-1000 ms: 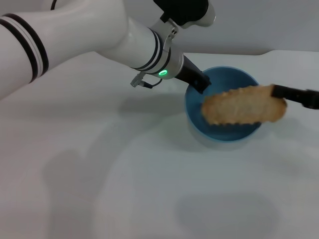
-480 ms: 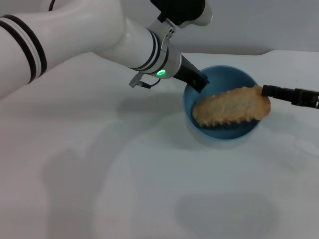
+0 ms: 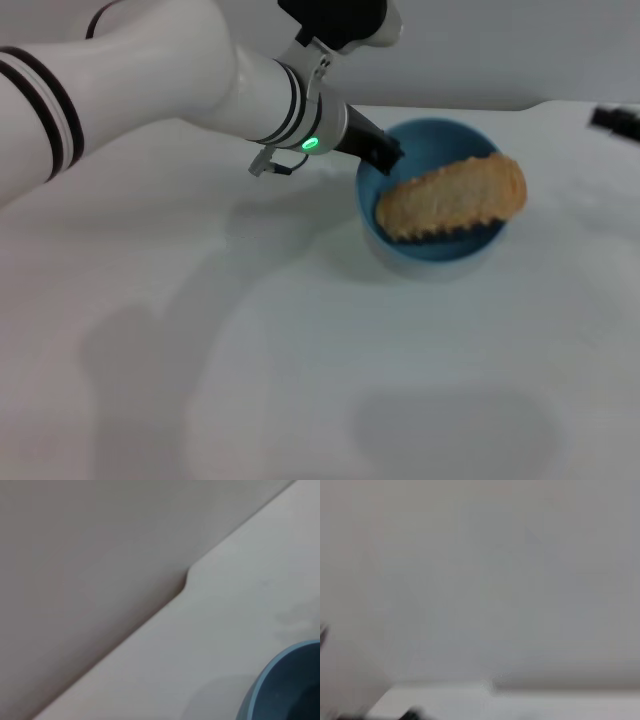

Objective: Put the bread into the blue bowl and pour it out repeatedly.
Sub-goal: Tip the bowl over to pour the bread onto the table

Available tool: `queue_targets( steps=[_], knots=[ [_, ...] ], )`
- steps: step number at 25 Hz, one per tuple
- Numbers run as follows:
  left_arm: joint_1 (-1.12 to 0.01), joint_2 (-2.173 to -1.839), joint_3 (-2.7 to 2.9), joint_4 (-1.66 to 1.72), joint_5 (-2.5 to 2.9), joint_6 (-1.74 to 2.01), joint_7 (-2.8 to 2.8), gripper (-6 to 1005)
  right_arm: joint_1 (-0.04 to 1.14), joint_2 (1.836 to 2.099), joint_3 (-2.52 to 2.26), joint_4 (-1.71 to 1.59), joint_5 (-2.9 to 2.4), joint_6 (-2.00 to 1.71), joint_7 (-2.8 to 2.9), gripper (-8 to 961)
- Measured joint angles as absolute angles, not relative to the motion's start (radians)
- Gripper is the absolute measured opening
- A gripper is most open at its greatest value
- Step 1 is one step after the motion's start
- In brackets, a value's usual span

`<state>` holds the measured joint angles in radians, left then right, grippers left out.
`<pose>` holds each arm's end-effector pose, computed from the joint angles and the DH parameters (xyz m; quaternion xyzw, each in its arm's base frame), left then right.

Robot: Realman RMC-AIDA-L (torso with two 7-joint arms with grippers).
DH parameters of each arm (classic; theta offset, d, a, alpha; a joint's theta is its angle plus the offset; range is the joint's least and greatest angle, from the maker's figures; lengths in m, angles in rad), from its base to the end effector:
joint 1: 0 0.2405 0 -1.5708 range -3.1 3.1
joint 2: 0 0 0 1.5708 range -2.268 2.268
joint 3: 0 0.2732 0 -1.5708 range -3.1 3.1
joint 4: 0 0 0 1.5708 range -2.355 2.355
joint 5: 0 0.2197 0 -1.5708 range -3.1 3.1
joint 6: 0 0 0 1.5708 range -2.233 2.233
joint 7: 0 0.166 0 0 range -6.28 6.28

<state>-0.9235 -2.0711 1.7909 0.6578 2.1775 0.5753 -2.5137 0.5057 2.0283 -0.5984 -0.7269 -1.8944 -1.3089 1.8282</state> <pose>-0.1531 0.4649 -0.1397 -0.9282 -0.2452 0.0223 0.2789 0.3075 0.4017 0.0425 -0.8109 0.4277 0.2982 0.2656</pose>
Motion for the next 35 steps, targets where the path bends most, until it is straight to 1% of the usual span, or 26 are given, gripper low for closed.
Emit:
queue_targets(
  steps=[3,4,7,15,18,22,27,33,35],
  knots=[
    [-0.91,-2.073,1.796,0.647,2.175,0.498,-2.514,-1,0.476,2.036,-0.546,-0.733,-1.83,-1.218,1.644,511],
    [-0.903,-2.074,1.797,0.646,2.174,0.474,-2.514,-1,0.459,2.052,-0.521,-0.721,-1.798,-1.136,1.513,511],
    [-0.893,-2.074,1.812,0.656,2.173,0.421,-2.51,-1,0.434,2.067,-0.507,-0.666,-1.745,-1.048,1.349,512],
    [-0.906,-2.075,2.055,0.654,2.173,0.09,-2.514,-2,0.376,2.065,-0.483,-0.458,-1.508,-1.038,0.987,513],
    [-0.923,-2.077,2.126,0.659,2.173,0.034,-2.515,-2,0.343,2.068,-0.481,-0.37,-1.332,-1.043,0.918,513],
    [-0.936,-2.077,2.142,0.66,2.177,0.013,-2.51,-2,0.325,2.069,-0.479,-0.328,-1.245,-1.046,0.863,514],
    [-0.959,-2.077,2.168,0.658,2.183,-0.008,-2.505,-2,0.319,2.07,-0.439,-0.263,-1.171,-1.042,0.755,630],
    [-0.966,-2.077,2.255,0.643,2.184,-0.092,-2.45,-2,0.297,2.072,-0.37,-0.207,-1.066,-1.131,0.753,670],
    [-0.962,-2.077,2.291,0.639,2.184,-0.123,-2.406,-2,0.298,2.07,-0.376,-0.197,-1.065,-1.136,0.752,668]
  ],
)
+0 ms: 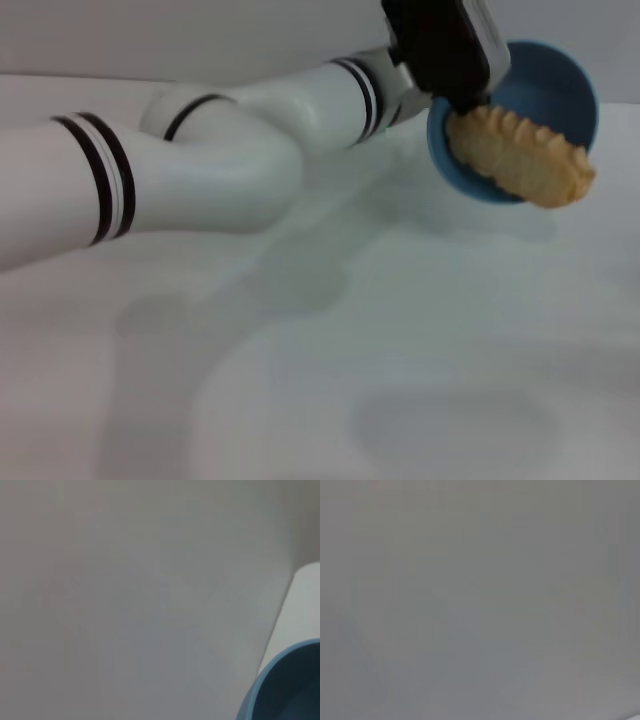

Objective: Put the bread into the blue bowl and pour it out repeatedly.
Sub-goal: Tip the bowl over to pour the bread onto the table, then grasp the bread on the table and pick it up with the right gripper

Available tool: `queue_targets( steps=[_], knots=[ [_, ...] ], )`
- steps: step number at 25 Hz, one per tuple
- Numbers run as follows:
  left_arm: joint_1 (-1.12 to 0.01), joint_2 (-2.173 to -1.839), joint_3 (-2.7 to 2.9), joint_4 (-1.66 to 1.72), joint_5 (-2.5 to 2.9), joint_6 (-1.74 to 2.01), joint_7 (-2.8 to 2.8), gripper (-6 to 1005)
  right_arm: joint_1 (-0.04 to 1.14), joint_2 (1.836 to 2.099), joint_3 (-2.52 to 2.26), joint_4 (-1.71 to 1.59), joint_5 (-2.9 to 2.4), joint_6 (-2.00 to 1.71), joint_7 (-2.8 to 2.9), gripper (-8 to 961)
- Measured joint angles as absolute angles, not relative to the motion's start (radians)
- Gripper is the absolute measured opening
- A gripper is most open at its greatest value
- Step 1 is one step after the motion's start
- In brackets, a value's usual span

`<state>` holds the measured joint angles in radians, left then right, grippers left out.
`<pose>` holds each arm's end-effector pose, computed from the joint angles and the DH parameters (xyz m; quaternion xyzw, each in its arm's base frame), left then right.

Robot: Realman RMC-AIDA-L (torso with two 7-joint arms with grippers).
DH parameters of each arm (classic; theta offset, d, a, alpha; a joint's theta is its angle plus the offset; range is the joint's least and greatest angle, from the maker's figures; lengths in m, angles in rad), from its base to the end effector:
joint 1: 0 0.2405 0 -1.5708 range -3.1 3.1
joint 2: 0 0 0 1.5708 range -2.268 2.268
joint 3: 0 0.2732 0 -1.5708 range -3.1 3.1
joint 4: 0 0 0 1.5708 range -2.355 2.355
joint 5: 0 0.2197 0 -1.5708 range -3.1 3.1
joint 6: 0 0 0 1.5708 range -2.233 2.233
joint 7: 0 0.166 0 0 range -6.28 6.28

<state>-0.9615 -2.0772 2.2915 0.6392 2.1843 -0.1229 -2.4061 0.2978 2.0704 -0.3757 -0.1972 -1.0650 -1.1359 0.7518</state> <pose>-0.0913 0.4634 -0.1651 -0.9111 0.0846 -0.0586 0.3992 0.4384 0.3119 0.0427 -0.5831 0.3956 0.3451 0.6200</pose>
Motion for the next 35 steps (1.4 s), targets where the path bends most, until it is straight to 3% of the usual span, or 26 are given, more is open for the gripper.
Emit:
queue_targets(
  steps=[22,35],
  knots=[
    [-0.889,-2.079,2.426,0.702,2.18,-0.368,-2.18,-2,0.353,2.072,-0.363,-0.149,-1.057,-1.132,0.602,648],
    [-0.895,-2.078,2.217,0.685,2.158,-0.17,-2.45,-1,0.403,2.071,-0.363,-0.038,-1.092,-1.041,0.688,636]
  ],
)
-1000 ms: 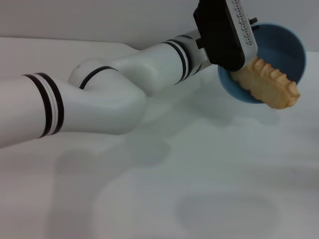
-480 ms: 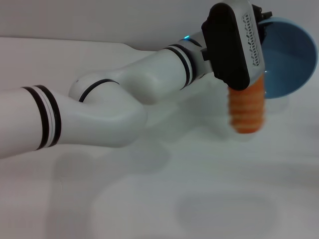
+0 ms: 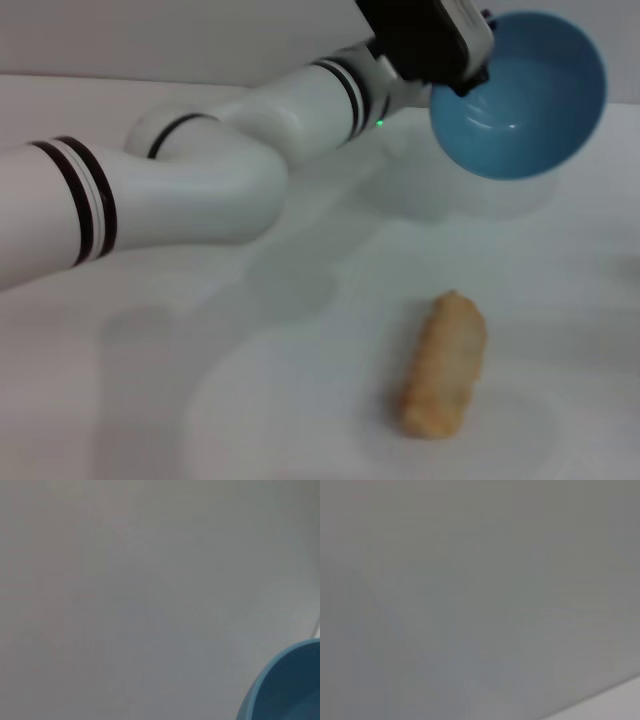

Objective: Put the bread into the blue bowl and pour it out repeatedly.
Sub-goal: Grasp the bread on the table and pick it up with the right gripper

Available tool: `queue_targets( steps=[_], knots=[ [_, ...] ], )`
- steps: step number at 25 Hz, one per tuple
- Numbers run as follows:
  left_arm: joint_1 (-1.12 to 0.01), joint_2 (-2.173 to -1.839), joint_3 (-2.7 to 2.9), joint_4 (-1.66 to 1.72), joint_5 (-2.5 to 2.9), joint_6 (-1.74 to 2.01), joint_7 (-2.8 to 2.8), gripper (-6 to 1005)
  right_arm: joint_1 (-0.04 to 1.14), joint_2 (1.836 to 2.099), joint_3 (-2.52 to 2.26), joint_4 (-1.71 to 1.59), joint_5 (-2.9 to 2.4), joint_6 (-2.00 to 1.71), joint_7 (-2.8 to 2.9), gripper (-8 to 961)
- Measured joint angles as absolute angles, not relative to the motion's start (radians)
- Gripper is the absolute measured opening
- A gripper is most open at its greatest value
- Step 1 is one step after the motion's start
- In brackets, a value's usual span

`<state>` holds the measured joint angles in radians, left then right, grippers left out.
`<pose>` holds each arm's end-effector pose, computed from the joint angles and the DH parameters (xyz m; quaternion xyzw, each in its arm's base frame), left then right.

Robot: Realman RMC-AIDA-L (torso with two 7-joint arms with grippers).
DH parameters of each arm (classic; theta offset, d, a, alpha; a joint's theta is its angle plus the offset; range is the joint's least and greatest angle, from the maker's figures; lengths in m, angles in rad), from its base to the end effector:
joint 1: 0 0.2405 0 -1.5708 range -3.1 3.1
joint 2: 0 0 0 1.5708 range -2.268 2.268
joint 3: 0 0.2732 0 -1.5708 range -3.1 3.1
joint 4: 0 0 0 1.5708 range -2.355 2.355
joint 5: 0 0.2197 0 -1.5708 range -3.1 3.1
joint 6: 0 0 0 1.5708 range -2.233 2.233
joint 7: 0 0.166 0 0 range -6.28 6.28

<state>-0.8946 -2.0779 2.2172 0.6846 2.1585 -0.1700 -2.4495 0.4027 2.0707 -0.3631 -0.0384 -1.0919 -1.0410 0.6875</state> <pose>-0.0962 0.4669 -0.1493 -0.8972 0.0101 -0.1108 0.4274 0.4182 0.3373 -0.0106 -0.6080 0.4428 0.3272 0.5720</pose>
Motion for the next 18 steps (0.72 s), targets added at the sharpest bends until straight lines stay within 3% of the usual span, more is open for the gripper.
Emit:
queue_targets(
  steps=[5,18],
  knots=[
    [-0.891,-2.075,2.112,0.676,2.158,-0.062,-2.525,-1,0.446,2.069,-0.445,-0.042,-1.239,-0.981,0.845,631],
    [-0.866,-2.068,1.922,0.604,2.158,0.068,-2.62,-2,0.588,2.063,-0.75,-0.307,-1.984,-1.035,1.895,620]
  ],
)
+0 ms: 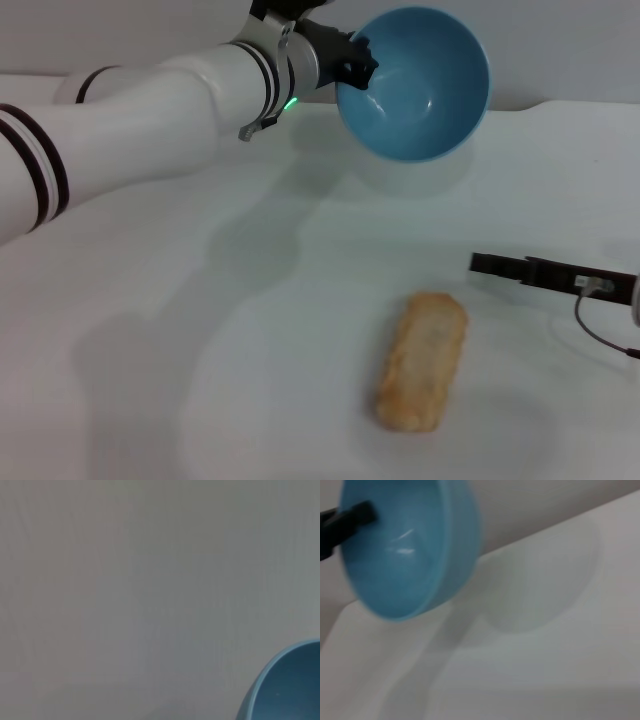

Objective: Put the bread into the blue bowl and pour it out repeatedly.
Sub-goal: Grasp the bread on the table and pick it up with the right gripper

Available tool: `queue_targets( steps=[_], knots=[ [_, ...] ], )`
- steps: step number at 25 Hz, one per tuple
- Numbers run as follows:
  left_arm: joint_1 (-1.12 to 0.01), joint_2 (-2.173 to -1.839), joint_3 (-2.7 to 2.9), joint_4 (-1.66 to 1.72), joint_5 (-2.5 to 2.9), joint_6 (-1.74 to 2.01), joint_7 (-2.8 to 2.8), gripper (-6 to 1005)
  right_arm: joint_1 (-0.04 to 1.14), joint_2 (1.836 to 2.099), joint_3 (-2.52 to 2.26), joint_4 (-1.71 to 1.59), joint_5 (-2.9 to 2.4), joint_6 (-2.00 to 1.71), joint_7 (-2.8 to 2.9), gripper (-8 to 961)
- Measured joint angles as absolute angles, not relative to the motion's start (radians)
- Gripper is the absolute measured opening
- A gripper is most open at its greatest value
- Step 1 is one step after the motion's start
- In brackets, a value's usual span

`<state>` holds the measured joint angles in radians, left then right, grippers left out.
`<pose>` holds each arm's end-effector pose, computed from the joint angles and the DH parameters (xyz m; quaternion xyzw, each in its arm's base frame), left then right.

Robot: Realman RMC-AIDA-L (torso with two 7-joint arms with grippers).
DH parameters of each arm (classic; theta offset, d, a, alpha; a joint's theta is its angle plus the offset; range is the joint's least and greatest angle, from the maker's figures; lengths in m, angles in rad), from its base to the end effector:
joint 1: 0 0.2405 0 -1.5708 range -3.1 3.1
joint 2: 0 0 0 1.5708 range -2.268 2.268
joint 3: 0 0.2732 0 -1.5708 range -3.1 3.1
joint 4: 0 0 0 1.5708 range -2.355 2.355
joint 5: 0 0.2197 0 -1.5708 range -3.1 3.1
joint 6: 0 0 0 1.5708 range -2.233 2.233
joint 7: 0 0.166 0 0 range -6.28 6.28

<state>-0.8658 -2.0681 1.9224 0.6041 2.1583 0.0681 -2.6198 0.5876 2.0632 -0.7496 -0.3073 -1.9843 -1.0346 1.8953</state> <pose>-0.1624 0.4955 -0.1153 -0.8685 -0.2261 -0.0904 0.4318 0.3345 0.3684 -0.0884 -0.7727 0.5792 0.1874 0.1800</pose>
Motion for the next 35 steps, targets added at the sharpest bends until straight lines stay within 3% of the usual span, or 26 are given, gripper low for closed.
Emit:
queue_targets(
  steps=[29,35],
  knots=[
    [-0.841,-2.072,1.93,0.612,2.157,0.063,-2.645,-2,0.687,2.069,-1.045,-0.286,-1.99,-1.059,2.1,593],
    [-0.84,-2.072,1.929,0.611,2.157,0.065,-2.645,-1,0.681,2.068,-1.053,-0.301,-1.99,-1.067,2.058,369]
  ],
)
